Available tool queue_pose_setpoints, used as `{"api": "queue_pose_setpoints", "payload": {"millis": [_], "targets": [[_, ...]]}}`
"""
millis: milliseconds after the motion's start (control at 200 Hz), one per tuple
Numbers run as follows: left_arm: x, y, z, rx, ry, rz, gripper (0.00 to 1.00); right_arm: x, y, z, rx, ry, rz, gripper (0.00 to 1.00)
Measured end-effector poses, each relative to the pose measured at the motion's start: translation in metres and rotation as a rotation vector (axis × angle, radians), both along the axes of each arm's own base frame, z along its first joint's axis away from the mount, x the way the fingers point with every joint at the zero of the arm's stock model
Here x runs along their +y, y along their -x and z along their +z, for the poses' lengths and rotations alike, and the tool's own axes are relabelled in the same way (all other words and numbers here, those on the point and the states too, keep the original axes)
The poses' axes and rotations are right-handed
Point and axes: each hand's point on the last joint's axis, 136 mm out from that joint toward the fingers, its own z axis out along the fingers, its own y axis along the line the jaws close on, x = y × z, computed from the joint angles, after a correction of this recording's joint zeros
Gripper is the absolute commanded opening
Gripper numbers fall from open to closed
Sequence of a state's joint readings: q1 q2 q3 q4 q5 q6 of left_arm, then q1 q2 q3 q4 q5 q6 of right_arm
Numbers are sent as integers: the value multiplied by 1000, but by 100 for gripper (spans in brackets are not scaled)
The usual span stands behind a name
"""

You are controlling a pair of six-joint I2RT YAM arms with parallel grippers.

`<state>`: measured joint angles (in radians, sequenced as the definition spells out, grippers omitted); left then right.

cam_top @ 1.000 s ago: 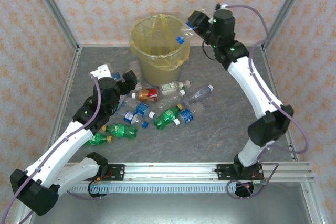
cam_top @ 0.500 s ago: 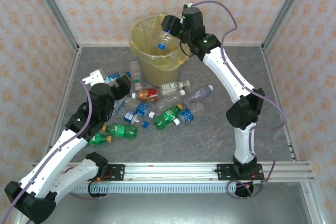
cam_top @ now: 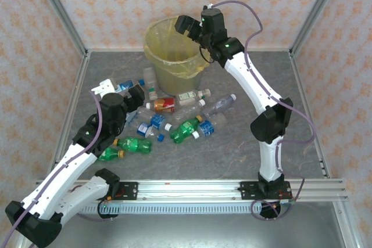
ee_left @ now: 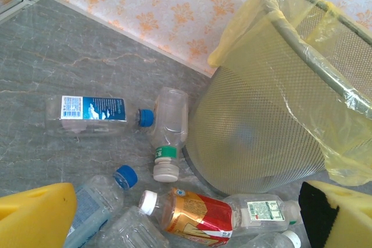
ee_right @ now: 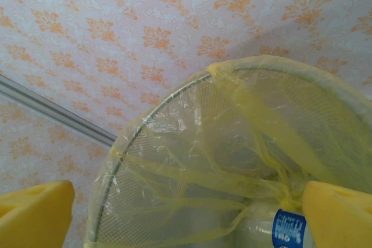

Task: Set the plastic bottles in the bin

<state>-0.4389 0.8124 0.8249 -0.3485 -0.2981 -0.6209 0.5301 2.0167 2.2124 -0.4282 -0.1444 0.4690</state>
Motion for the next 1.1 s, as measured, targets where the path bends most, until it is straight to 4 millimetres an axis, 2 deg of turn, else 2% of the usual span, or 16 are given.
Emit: {"api": "queue_pose_setpoints", "payload": {"millis": [185, 330, 460, 621, 851, 976, 1101], "targets": [[0, -1, -9, 16, 2, 6, 99, -10, 11, 14, -22, 7, -18, 100], [1, -1, -14, 26, 14, 19, 99, -27, 30, 28, -44, 14, -42, 100], [4, -1, -17, 34, 37, 51, 99, -44, 49, 29, -56, 25, -69, 100], [6, 2, -24, 57, 87, 84, 99, -66, 71, 14, -59, 44, -110, 100], [11, 14, -49, 149, 203, 171, 99, -101, 101, -15, -68, 88, -190, 100], [14, 25, -70, 230, 264, 232, 99, -117, 113, -27, -76, 106, -230, 100], [22, 41, -101, 343, 298, 319, 99, -133, 125, -36, -83, 112, -268, 100]]}}
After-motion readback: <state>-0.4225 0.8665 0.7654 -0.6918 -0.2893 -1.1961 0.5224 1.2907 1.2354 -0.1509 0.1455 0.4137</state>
